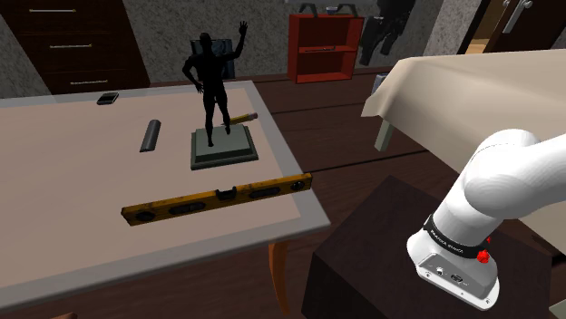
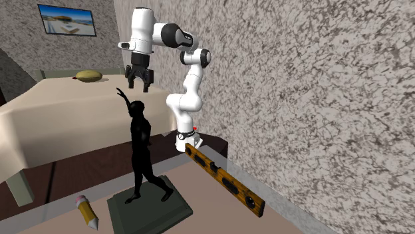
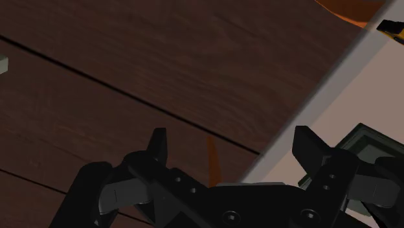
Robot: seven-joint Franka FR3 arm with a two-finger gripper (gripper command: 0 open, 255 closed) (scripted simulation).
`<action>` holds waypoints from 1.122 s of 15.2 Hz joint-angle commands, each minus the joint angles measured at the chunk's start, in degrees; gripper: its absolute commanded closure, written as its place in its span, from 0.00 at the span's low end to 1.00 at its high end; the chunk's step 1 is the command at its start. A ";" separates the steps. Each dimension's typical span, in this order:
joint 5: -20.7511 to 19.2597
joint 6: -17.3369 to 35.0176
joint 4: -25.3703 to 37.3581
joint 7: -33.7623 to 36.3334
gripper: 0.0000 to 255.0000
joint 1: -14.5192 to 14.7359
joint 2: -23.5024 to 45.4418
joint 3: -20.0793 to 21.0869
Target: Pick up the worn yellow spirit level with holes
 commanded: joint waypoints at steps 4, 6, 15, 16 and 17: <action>1.01 3.66 -0.65 -1.84 0.00 2.45 3.35 1.03; 1.67 6.02 -0.93 -3.10 0.00 4.05 5.65 1.76; 4.31 15.78 -0.92 -8.98 0.00 10.91 16.42 5.49; 4.57 16.77 -0.81 -9.65 0.00 11.63 17.64 5.95; 4.81 17.75 -0.68 -10.31 0.00 12.35 18.85 6.42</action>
